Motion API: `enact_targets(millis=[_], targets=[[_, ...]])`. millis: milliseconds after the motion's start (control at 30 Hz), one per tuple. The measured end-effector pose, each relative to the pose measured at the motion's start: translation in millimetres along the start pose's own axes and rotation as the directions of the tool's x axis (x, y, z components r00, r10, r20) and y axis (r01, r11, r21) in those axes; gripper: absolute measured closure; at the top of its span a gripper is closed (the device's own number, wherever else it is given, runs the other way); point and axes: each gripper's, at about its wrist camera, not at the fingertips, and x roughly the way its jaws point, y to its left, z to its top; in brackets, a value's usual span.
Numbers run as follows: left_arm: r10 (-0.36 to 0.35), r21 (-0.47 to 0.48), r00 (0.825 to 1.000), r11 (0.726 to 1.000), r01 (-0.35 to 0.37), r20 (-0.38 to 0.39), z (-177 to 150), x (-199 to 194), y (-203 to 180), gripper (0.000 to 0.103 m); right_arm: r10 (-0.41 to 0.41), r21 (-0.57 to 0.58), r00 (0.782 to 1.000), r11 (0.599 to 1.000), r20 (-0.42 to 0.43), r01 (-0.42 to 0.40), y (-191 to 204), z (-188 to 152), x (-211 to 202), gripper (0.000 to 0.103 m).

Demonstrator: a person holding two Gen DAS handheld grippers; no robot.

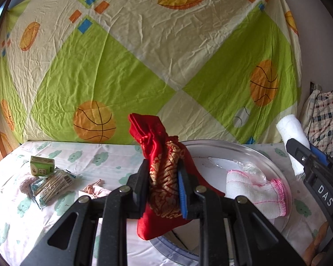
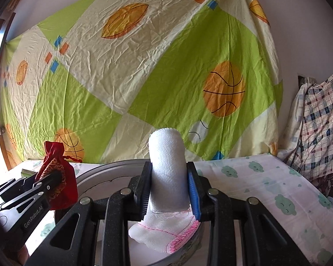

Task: Organize soft objects
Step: 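Carry the red pouch and white gauze roll over the blue tin with both tools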

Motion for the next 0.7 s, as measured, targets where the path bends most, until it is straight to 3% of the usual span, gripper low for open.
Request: enact_targets(millis=[400, 700], targets=[[-0.017, -0.007, 0.999, 1.000, 0.016, -0.047, -2.9, 20.1, -13.3, 0.081, -0.074, 0.012, 0.997, 0.997, -0.024, 0.074, -15.6, 3.0, 21.0, 0.070], [-0.034, 0.052, 0.995, 0.998, 0.039, -0.095, -4.7, 35.5, -38.5, 0.081, -0.118, -0.015, 0.991, 0.993, -0.069, 0.118, -18.6, -0.1, 48.8, 0.070]])
